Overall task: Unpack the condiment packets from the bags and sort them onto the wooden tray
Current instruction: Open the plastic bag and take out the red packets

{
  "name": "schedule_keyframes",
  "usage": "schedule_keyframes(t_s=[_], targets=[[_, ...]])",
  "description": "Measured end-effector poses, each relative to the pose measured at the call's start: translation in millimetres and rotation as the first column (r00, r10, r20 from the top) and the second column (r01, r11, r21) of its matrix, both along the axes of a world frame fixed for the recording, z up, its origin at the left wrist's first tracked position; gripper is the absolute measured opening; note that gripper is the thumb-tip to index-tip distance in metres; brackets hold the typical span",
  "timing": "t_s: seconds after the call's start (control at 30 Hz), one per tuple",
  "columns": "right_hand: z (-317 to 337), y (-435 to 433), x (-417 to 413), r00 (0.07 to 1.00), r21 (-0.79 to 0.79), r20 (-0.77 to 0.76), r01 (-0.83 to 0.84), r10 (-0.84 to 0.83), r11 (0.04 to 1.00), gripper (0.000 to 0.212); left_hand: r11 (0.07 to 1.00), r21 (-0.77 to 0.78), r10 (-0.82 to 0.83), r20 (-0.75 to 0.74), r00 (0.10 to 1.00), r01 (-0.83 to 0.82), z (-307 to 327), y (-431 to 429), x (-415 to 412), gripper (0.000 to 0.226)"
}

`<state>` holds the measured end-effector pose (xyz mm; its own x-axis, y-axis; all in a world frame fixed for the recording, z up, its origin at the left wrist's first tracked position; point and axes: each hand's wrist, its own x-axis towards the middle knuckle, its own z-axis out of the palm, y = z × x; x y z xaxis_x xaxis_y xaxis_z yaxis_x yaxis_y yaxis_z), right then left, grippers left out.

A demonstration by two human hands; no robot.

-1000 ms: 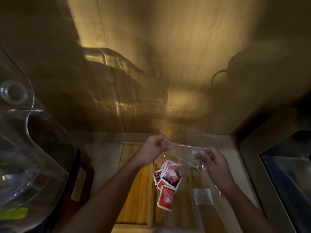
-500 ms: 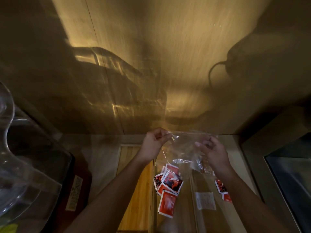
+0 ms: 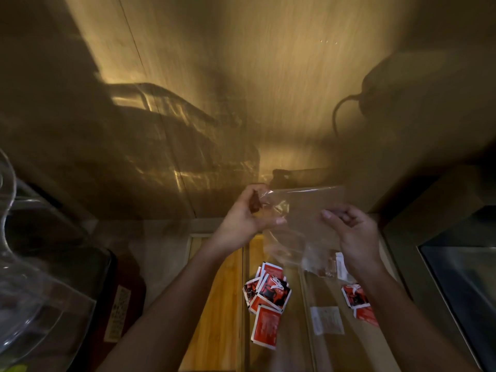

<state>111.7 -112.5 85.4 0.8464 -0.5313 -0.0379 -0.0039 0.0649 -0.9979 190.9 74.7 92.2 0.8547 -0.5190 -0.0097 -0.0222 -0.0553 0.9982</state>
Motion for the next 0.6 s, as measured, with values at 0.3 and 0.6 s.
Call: schedule_keyframes(t_s=[0.3,0.6], targets=[[15.1,-6.6,-27.8,0.999,0.067,0.029,-0.04,0.038,0.997,0.008,0.999,-0.042,0.025,-0.085,0.996,-0.028,-10.4,-4.5,-26.8,0.008],[-20.1,-22.1,-83.4,0.974,0.089,-0.223,-0.002,0.022,0.996,0.006,0.987,-0.071,0.112,-0.358,0.927,-0.146,-29.8,-19.5,-76.0,0.006]])
